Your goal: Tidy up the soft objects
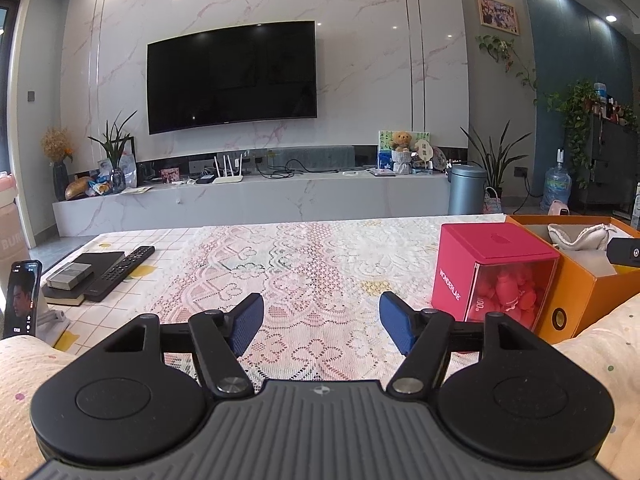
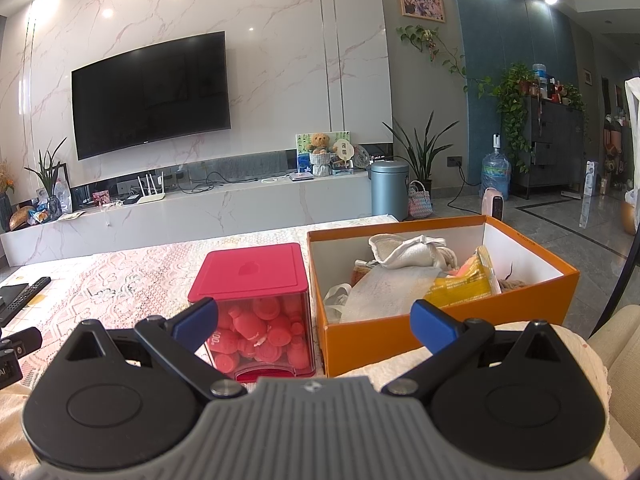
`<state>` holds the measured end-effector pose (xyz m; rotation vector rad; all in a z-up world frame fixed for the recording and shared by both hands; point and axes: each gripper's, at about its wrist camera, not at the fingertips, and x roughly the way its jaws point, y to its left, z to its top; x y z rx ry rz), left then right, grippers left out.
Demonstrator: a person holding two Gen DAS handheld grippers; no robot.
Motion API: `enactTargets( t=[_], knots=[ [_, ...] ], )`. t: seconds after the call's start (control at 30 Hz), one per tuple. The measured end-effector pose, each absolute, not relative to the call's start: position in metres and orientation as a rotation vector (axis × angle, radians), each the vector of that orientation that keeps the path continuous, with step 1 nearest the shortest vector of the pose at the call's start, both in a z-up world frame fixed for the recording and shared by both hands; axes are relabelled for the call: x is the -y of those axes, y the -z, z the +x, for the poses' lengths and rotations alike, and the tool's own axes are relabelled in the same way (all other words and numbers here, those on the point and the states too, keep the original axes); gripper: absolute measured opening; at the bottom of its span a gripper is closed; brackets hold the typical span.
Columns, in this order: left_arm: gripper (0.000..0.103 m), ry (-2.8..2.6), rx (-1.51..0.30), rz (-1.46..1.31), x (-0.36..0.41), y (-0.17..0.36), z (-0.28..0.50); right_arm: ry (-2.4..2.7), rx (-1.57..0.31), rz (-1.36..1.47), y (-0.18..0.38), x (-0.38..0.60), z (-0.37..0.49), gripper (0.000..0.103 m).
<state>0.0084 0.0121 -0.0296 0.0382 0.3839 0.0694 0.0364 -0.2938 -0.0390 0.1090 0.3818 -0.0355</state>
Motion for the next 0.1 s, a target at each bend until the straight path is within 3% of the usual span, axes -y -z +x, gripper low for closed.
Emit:
enactTargets(
  t=[0.1],
  knots=[
    [0.082, -0.069, -0.383, 0.036, -0.0120, 0.0307, 0.0076, 0.035, -0.384, 0.106, 0.0387, 0.2943, 0.0361, 0.100]
  ],
)
